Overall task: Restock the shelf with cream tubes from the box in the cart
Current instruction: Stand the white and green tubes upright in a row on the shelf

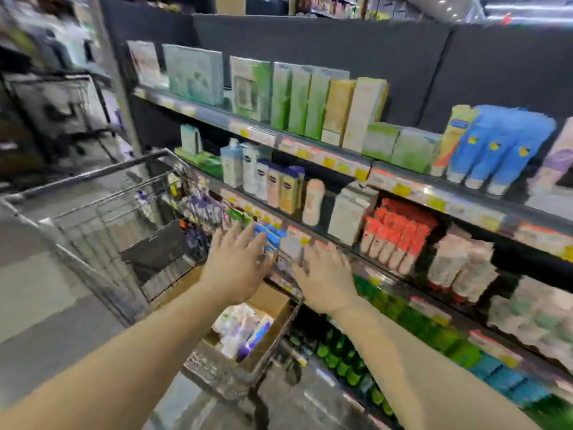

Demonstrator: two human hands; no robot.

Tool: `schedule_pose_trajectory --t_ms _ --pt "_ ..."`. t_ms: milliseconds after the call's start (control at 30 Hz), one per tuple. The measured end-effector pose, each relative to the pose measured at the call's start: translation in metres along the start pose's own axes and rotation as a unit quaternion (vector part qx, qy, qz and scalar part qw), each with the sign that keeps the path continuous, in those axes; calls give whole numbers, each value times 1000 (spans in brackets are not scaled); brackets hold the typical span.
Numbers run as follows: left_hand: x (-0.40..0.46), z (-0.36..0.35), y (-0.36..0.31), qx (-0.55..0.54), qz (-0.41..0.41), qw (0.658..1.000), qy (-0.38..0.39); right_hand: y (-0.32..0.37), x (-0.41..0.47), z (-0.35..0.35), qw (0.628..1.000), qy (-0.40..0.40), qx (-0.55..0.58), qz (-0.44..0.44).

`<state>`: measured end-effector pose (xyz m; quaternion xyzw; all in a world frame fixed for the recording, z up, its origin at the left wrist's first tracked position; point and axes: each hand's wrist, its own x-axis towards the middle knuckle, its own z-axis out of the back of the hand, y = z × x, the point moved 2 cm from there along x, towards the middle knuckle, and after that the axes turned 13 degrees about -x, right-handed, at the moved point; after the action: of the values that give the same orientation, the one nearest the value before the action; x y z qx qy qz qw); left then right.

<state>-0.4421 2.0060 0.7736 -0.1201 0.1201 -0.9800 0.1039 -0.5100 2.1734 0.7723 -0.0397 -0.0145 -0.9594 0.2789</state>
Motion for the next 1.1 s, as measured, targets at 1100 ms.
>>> schedule_pose_trajectory --t_ms 1100 --pt "138 -364 367 -117 161 907 372 160 243 -404 937 285 116 -165"
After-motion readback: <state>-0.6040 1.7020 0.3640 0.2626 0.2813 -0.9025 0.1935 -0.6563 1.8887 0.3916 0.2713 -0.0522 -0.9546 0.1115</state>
